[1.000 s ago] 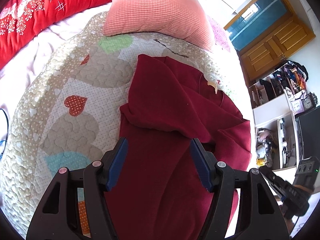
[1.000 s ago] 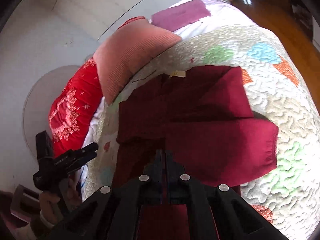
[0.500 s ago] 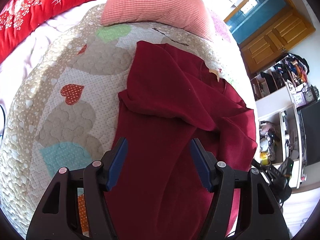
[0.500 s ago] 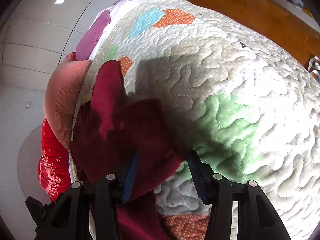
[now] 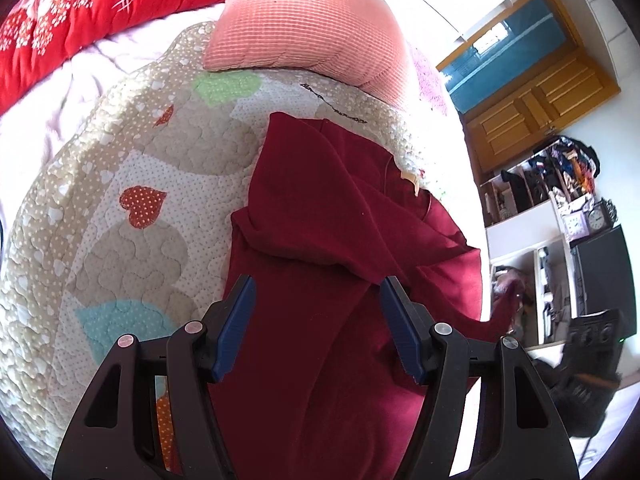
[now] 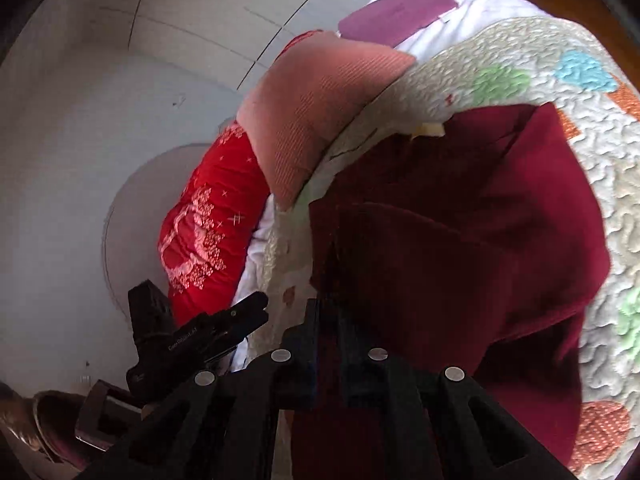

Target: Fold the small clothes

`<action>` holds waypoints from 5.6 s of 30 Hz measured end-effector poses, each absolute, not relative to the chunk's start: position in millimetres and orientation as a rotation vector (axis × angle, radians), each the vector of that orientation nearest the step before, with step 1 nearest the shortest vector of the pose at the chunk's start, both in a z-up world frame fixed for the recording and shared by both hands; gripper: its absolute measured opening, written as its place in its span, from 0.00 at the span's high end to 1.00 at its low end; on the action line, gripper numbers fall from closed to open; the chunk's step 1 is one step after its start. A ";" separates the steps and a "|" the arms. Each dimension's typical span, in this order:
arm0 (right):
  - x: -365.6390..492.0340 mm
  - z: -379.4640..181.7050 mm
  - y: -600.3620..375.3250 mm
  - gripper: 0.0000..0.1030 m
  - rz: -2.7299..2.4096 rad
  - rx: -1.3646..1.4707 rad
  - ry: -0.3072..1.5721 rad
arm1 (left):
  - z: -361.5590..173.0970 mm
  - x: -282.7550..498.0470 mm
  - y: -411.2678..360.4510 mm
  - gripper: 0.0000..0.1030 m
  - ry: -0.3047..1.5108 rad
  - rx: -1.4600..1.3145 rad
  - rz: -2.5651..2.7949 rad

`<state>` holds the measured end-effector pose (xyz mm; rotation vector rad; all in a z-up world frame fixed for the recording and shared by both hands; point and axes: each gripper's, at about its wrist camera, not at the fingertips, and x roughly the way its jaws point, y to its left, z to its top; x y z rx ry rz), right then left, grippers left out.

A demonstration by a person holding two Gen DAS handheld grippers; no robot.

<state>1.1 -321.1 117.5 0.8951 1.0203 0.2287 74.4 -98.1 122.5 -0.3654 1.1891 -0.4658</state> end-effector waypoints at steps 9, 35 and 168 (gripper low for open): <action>2.6 89.2 -263.2 0.66 0.385 0.931 1.191 | 109.0 72.2 -78.7 0.37 1.224 -0.441 -0.454; -60.9 94.9 -364.1 0.61 0.134 1.071 1.163 | 71.6 2.9 -103.9 0.31 1.406 -0.604 -0.344; -96.5 65.5 -401.1 0.95 -0.238 0.665 1.336 | 75.2 -46.6 -14.4 0.57 1.391 -0.166 -0.209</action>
